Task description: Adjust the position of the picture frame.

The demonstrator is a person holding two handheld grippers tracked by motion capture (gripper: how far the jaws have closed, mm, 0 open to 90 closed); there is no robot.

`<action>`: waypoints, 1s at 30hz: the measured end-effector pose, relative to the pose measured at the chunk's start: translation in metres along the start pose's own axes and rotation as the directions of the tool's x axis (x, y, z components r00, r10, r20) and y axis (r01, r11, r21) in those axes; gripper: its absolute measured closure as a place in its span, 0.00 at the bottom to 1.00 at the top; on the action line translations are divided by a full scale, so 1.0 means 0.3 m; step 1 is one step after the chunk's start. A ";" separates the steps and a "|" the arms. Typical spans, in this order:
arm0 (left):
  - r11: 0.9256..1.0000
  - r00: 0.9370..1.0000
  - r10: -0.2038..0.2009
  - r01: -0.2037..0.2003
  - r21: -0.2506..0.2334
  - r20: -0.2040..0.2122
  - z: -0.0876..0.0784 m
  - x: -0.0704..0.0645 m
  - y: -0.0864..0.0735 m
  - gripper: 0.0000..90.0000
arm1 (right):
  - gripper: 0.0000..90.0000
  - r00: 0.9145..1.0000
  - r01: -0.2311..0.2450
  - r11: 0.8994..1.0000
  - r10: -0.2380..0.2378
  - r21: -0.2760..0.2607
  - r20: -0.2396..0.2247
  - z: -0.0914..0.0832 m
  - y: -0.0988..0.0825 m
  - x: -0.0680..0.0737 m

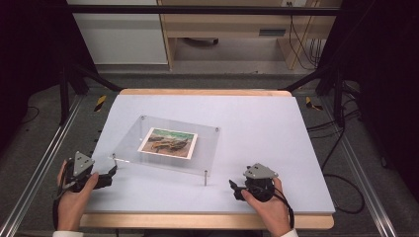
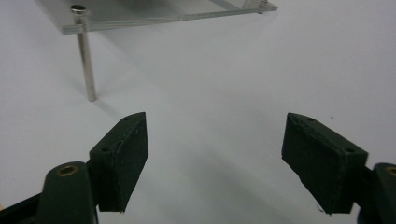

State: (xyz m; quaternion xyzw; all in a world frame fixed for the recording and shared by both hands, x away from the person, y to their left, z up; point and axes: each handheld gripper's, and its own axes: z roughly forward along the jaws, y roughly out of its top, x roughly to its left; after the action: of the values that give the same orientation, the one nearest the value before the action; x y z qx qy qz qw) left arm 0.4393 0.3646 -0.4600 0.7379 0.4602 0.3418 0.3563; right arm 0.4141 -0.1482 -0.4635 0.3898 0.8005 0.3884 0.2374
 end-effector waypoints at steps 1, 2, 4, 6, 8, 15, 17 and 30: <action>1.000 1.000 -0.009 0.009 0.000 0.010 0.000 0.001 -0.002 0.04 | 0.27 1.000 0.006 1.000 -0.006 -0.003 -0.005 0.004 0.001 0.012; 1.000 1.000 -0.009 0.009 0.000 0.010 0.000 0.001 -0.002 0.04 | 0.27 1.000 0.006 1.000 -0.006 -0.003 -0.005 0.004 0.001 0.012; 1.000 1.000 -0.021 0.021 0.004 0.024 -0.001 0.002 -0.003 0.04 | 0.30 1.000 0.023 1.000 -0.023 -0.004 -0.020 0.011 0.001 0.031; 0.999 0.999 -0.034 0.034 0.000 0.035 -0.002 0.000 -0.002 0.05 | 0.32 0.999 0.027 1.000 -0.027 -0.009 -0.036 0.017 0.002 0.048; 0.999 0.997 -0.047 0.046 0.006 0.058 0.000 -0.001 -0.002 0.06 | 0.35 0.998 0.034 0.999 -0.035 -0.019 -0.048 0.019 0.002 0.055; 0.998 0.993 -0.044 0.040 0.043 0.107 0.003 -0.002 -0.001 0.09 | 0.41 0.993 -0.002 0.999 -0.003 -0.040 -0.116 0.028 0.002 0.076; 0.998 0.992 -0.043 0.039 0.040 0.117 0.003 -0.002 0.000 0.09 | 0.38 0.992 -0.021 0.999 0.016 -0.042 -0.127 0.035 0.014 0.096; 0.998 0.992 -0.067 0.065 0.018 0.105 0.017 -0.007 0.002 0.18 | 0.60 0.978 -0.048 0.998 0.040 -0.032 -0.205 0.115 0.065 0.164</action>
State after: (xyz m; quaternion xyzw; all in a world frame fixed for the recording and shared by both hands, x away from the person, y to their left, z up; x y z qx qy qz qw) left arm 0.4430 0.3614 -0.4625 0.7417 0.4675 0.2872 0.3857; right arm 0.4175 -0.0856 -0.4718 0.3610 0.8046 0.4461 0.1526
